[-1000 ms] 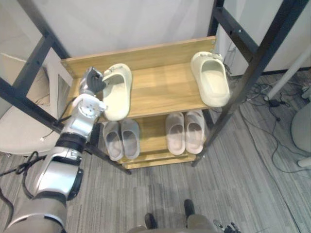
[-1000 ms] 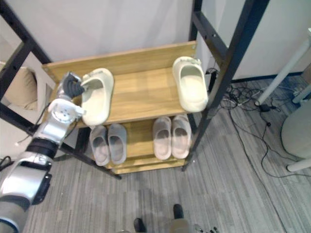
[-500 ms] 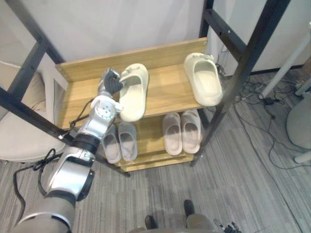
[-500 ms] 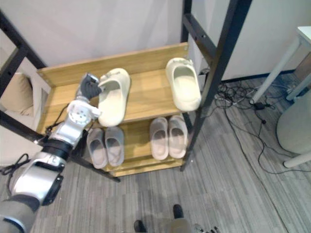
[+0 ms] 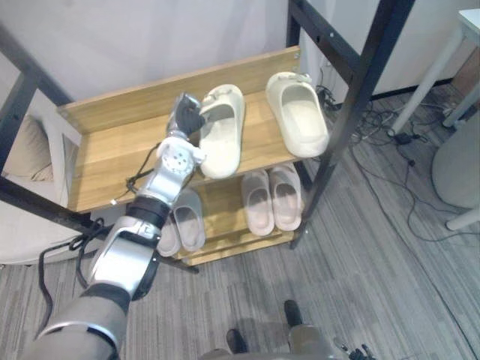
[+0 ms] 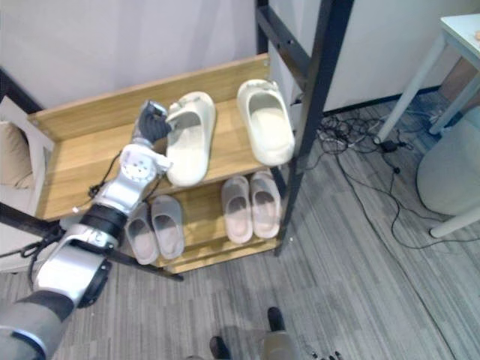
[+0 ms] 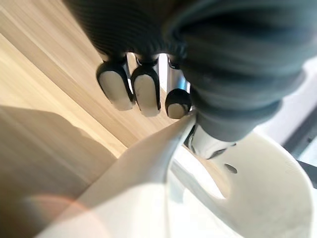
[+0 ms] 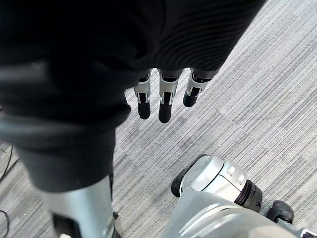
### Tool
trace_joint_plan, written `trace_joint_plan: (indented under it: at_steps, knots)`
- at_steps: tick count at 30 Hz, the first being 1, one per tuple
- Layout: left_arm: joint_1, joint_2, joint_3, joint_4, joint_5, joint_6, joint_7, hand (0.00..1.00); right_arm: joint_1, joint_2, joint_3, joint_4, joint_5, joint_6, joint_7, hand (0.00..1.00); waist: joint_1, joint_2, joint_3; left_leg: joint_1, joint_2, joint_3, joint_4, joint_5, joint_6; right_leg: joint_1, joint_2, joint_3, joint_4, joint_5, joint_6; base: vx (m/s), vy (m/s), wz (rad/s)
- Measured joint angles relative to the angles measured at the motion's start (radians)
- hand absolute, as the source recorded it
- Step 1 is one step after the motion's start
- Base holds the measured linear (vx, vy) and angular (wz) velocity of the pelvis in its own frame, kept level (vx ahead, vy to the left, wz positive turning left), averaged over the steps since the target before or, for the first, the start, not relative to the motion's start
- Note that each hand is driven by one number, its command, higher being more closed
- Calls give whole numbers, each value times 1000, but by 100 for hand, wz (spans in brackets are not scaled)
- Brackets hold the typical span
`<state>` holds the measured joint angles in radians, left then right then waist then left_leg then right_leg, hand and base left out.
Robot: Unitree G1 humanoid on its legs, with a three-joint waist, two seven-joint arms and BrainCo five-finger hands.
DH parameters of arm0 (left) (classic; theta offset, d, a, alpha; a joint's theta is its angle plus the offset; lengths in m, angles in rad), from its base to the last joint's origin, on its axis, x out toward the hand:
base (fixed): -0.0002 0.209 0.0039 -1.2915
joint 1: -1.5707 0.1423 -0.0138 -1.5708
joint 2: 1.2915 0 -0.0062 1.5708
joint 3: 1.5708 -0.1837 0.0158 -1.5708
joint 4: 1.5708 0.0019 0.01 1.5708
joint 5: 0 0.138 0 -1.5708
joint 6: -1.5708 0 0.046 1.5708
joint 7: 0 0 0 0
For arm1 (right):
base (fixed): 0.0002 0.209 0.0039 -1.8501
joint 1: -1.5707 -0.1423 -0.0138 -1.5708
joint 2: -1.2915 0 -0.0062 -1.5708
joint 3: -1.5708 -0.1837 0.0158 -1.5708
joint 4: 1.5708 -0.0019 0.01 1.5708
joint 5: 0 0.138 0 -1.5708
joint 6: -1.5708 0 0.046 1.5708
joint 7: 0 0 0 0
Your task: Organize the slippers on the shoe rack
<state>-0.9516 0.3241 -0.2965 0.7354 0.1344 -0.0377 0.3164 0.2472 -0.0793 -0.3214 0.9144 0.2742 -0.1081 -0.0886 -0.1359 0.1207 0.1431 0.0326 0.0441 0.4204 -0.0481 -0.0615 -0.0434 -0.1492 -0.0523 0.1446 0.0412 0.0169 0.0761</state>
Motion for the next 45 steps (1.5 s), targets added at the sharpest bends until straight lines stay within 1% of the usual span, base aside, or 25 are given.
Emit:
trace_joint_plan:
  at_steps: [7,8,18,23,28,29,34,38,44,45]
  knots:
    - [-10,-43,-18,-11,-15,-2,7,100,3,6,-17,-1,-1,0,-2,0,0,-5,3,0,-9,9,2,-4,6,-15,-6,12,25,-11,12,-3,-6,-3]
    - [-11,-45,-18,-11,-21,-2,7,0,4,6,-18,-1,-1,0,-2,0,0,-5,4,0,-10,13,2,-5,6,-18,-6,17,25,-11,12,0,-25,-7]
    - [-17,-68,-17,-3,-21,-2,13,0,7,8,-20,-1,-1,0,-3,0,0,-7,4,-1,-12,18,17,-18,10,-22,-9,24,25,-12,14,0,-8,-1]
    - [-18,-68,-11,14,-22,-5,13,0,10,8,-20,-3,-1,-1,-4,0,-5,-6,3,5,-11,22,18,-18,9,1,-9,16,4,-2,13,-2,-23,1]
    - [-18,-67,-6,22,-51,-4,12,0,10,8,-20,-3,-1,-1,-5,0,-14,-6,3,5,-8,14,17,-18,8,21,-12,-1,-32,17,10,-11,-35,5]
    - [-17,-66,-7,22,-61,-4,12,0,11,8,-19,-3,-1,-1,-5,0,-20,-6,3,6,-8,5,17,-17,7,29,-13,-9,-37,18,9,-8,-38,11]
    - [-10,-74,-7,18,-90,-5,13,0,12,8,-15,-4,-1,-1,-5,0,-24,-6,2,11,-7,-5,17,-17,7,46,-15,-22,-52,23,9,-5,-36,8]
    - [34,-85,-8,-5,-101,-6,13,0,12,4,11,-4,-1,-1,-3,0,-25,-7,0,10,-7,-10,18,-17,7,48,-15,-26,-52,23,8,-16,-35,2]
    - [89,-91,-7,-52,-131,-6,16,0,12,1,16,-3,-1,-1,-2,0,-25,-7,0,9,-5,-30,27,-15,6,60,-18,-44,-52,23,8,-27,-36,10]
    - [111,-91,-7,-81,-136,-7,19,0,13,1,18,-3,-1,-1,-2,0,-25,-8,0,9,-4,-38,31,-15,6,65,-18,-51,-52,23,8,-34,-36,15]
